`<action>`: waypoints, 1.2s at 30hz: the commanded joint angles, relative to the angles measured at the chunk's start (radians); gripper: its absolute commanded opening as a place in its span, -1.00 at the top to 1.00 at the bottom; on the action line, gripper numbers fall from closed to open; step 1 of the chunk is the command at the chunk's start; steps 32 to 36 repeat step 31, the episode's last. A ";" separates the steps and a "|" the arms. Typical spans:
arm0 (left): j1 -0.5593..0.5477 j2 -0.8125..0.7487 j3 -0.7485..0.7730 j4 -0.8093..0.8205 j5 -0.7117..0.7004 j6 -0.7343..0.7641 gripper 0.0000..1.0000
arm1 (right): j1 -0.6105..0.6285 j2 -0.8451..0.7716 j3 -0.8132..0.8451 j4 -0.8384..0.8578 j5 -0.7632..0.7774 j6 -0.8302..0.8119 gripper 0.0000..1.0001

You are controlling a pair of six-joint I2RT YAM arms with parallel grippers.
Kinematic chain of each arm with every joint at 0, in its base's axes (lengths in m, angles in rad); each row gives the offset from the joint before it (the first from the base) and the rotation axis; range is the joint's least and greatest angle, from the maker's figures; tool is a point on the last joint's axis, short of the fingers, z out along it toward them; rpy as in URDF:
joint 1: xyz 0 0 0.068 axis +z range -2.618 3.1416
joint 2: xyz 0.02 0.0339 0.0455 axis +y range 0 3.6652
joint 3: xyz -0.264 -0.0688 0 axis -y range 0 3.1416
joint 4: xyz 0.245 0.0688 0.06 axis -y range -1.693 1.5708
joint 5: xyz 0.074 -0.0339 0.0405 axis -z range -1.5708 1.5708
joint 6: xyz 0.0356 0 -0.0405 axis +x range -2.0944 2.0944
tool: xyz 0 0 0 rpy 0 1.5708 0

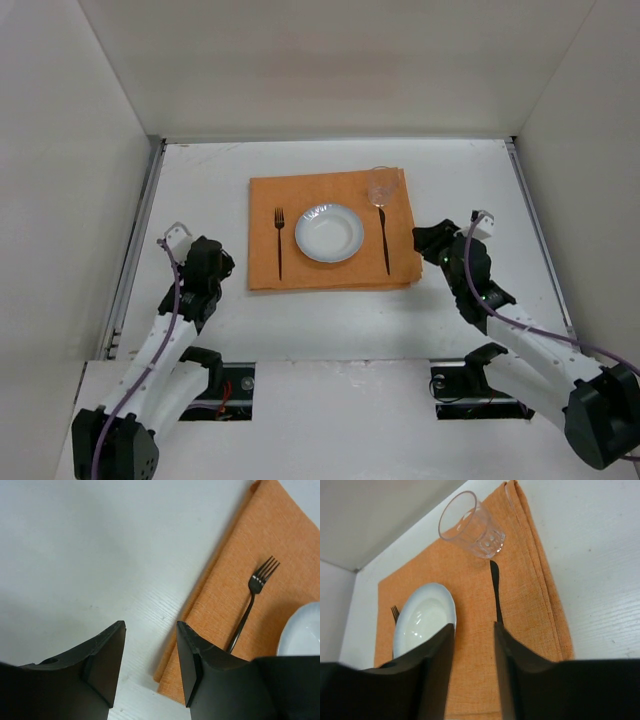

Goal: Set the dinner table for one person

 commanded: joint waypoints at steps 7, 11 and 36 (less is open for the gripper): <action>0.108 -0.052 -0.055 -0.126 0.065 -0.081 0.13 | -0.004 0.050 -0.009 0.080 0.051 0.010 -0.13; 0.162 -0.064 -0.098 -0.097 0.097 -0.116 0.14 | -0.007 0.058 -0.011 0.077 0.045 0.016 -0.13; 0.187 -0.041 -0.081 -0.014 0.165 -0.091 0.19 | 0.008 0.081 0.009 0.073 0.047 -0.004 -0.17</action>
